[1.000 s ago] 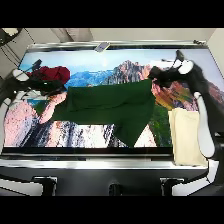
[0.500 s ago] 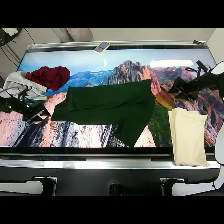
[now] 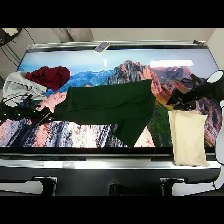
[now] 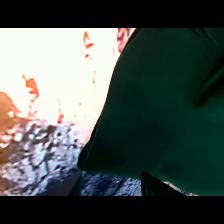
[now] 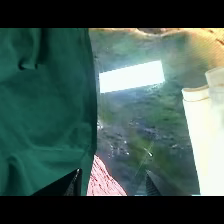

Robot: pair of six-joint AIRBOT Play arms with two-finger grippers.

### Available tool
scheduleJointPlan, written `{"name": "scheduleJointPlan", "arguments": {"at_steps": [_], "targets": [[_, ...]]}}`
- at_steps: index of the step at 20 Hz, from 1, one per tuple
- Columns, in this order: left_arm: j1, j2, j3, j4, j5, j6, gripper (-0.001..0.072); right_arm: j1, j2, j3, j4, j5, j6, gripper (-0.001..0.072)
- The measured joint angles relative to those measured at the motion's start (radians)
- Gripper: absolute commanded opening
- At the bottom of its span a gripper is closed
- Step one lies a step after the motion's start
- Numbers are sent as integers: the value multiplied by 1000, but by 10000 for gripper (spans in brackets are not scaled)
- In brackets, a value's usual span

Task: Fold the shirts.

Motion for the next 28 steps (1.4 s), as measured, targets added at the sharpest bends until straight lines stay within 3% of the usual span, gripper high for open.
{"name": "scheduleJointPlan", "arguments": {"at_steps": [1, 3, 8, 10, 14, 17, 19, 24, 28], "targets": [[-5, -4, -2, -4, 19, 0, 149, 3, 0, -19, -1, 0, -3, 547], [-14, -8, -4, -12, 52, -4, 36, 25, 0, -61, -2, -2, -11, 572], [-19, -11, -5, -16, 85, -23, 26, 113, -42, -135, 3, -60, -26, 561], [-19, -8, -5, -16, 85, -24, 26, 129, -74, -145, 21, -81, -26, 499], [-21, 0, -5, -17, 81, -23, 26, 144, -128, -153, 110, -132, -31, 487], [-21, 8, -5, -18, 70, -21, 27, 148, -159, -153, 175, -156, -27, 315], [-21, 10, -5, -18, 51, -20, 25, 151, -178, -154, 195, -149, -5, 51], [-21, 76, 21, -17, -19, 2, 22, 167, -141, -108, 201, -114, -46, 47], [-21, 274, 180, -18, 7, 18, 22, 167, 56, 77, 101, -172, -147, 48]]}}
